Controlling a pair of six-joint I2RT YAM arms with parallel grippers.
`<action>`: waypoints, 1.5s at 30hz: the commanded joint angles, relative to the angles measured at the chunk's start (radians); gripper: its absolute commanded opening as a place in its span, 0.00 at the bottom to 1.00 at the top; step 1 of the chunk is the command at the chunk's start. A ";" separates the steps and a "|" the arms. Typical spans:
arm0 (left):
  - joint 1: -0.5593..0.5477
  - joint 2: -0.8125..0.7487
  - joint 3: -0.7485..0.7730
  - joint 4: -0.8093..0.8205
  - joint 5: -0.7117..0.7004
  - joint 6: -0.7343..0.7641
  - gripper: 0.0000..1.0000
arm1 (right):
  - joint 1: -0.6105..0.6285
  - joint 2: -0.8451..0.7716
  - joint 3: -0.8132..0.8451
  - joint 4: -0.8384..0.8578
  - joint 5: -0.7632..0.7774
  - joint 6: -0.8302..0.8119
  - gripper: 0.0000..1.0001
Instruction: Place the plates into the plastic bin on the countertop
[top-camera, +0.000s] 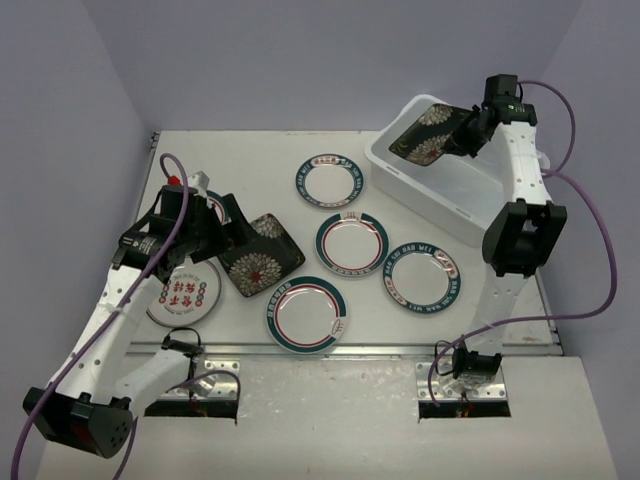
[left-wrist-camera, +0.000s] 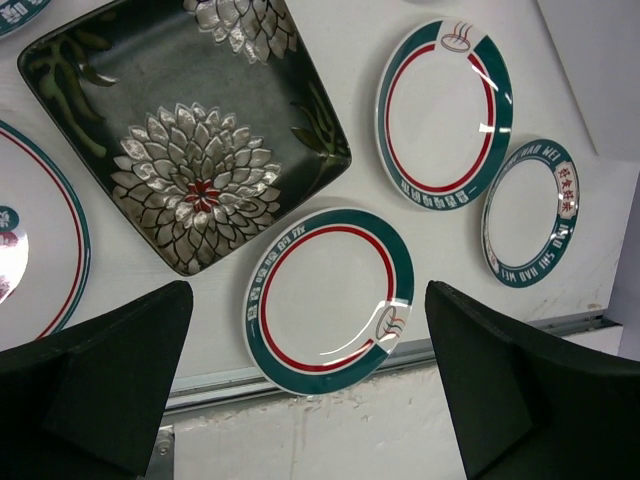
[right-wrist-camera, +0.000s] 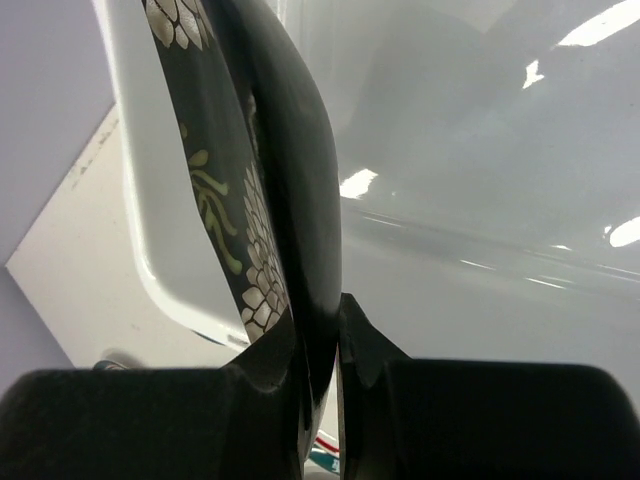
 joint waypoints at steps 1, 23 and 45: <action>0.000 -0.025 0.036 -0.016 -0.002 0.038 1.00 | 0.014 -0.023 0.037 0.061 0.035 -0.031 0.00; 0.000 -0.098 -0.013 -0.074 0.030 0.063 1.00 | 0.059 0.123 0.062 0.095 0.133 -0.099 0.52; 0.000 -0.096 -0.135 -0.053 -0.154 -0.107 1.00 | 0.216 -0.220 0.063 0.069 0.005 -0.257 0.99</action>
